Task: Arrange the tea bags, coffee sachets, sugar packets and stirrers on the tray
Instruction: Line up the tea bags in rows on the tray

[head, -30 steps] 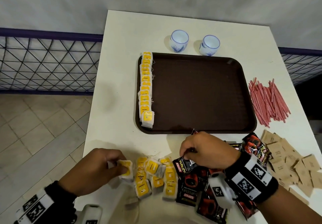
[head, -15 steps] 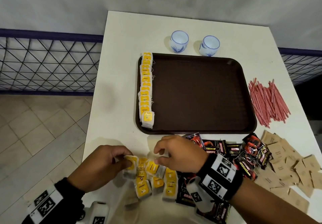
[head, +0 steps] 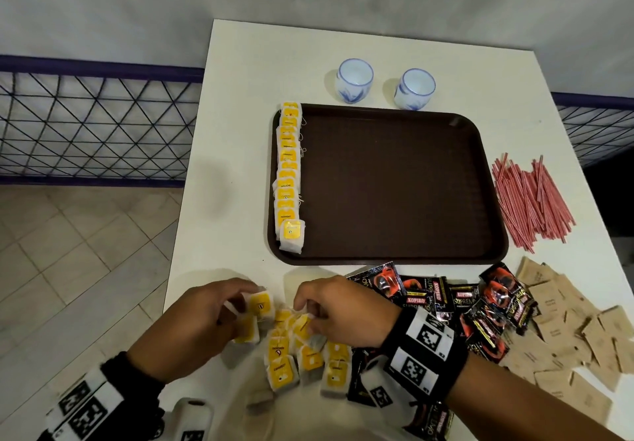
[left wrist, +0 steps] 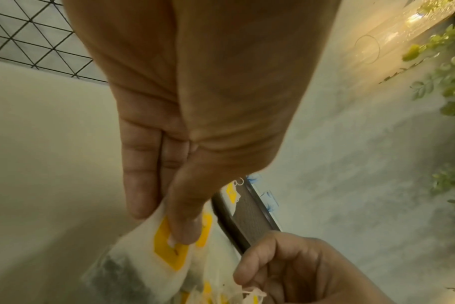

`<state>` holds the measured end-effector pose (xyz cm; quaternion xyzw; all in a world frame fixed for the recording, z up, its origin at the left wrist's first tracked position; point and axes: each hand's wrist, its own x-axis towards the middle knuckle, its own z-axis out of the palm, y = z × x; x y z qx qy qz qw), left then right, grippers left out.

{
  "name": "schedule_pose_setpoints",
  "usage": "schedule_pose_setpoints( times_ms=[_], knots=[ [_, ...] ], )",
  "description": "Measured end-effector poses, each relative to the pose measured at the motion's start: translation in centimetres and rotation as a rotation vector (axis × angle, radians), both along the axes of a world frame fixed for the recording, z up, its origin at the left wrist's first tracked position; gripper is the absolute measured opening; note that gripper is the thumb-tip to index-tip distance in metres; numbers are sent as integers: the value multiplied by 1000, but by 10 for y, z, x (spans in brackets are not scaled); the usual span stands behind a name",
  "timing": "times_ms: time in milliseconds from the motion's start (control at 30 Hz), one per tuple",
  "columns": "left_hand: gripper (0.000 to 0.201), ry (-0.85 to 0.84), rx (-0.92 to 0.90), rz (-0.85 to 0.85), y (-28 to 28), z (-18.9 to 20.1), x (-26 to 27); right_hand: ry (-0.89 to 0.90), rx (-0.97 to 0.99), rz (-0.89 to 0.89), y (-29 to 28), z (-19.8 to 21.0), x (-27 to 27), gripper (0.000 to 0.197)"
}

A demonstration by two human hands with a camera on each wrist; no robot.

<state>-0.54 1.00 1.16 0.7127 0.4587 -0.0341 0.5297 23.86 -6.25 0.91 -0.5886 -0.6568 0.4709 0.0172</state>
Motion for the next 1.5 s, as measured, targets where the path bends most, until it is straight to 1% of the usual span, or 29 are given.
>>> schedule_pose_setpoints(
  times_ms=[67, 100, 133, 200, 267, 367, 467, 567, 633, 667, 733, 833, 900, 1067, 1167, 1267, 1400, 1500],
  knots=[
    [57, 45, -10, 29, 1, 8, -3, -3, -5, -42, -1, 1, 7, 27],
    [55, 67, -12, 33, 2, 12, -5, -5, -4, -57, -2, 2, 10, 27],
    [50, 82, -14, 39, 4, 16, -6, -8, 0, -68, -2, 3, 13, 27],
    [30, 117, -6, 39, 8, 24, -8, -16, 7, -83, -3, 5, 19, 25],
    [14, 151, 33, -37, 14, 32, -7, -9, 26, -90, -4, 7, 24, 19],
    [8, 124, 112, -133, 23, 44, 5, 20, 65, -92, -6, 11, 30, 11],
    [11, 23, 253, -127, 43, 53, 26, 42, 85, -152, -5, 15, 36, 5],
    [16, -104, 271, -91, 74, 56, 56, 51, 92, -203, -2, 17, 42, 3],
    [14, -134, 330, -97, 99, 55, 77, 68, 98, -228, 1, 18, 45, 3],
    [12, -134, 376, -115, 111, 54, 88, 80, 101, -242, 2, 18, 47, 2],
    [9, -123, 433, -155, 139, 52, 109, 114, 97, -270, 5, 20, 50, 6],
    [13, -109, 469, -247, 178, 43, 140, 147, 87, -289, 9, 21, 55, 8],
    [9, -70, 495, -313, 199, 36, 158, 153, 92, -303, 12, 20, 58, 8],
    [4, 30, 435, -437, 242, 31, 201, 155, 78, -322, 23, 16, 71, 6],
    [3, 92, 419, -468, 261, 26, 216, 141, 73, -334, 28, 15, 78, 6],
    [6, 121, 479, -481, 275, 18, 225, 135, 57, -344, 35, 14, 85, 4],
    [14, 106, 599, -424, 290, 6, 230, 165, 20, -365, 49, 15, 94, 4],
    [14, 97, 615, -367, 298, -2, 231, 183, 29, -389, 62, 15, 100, 4]
  ],
)
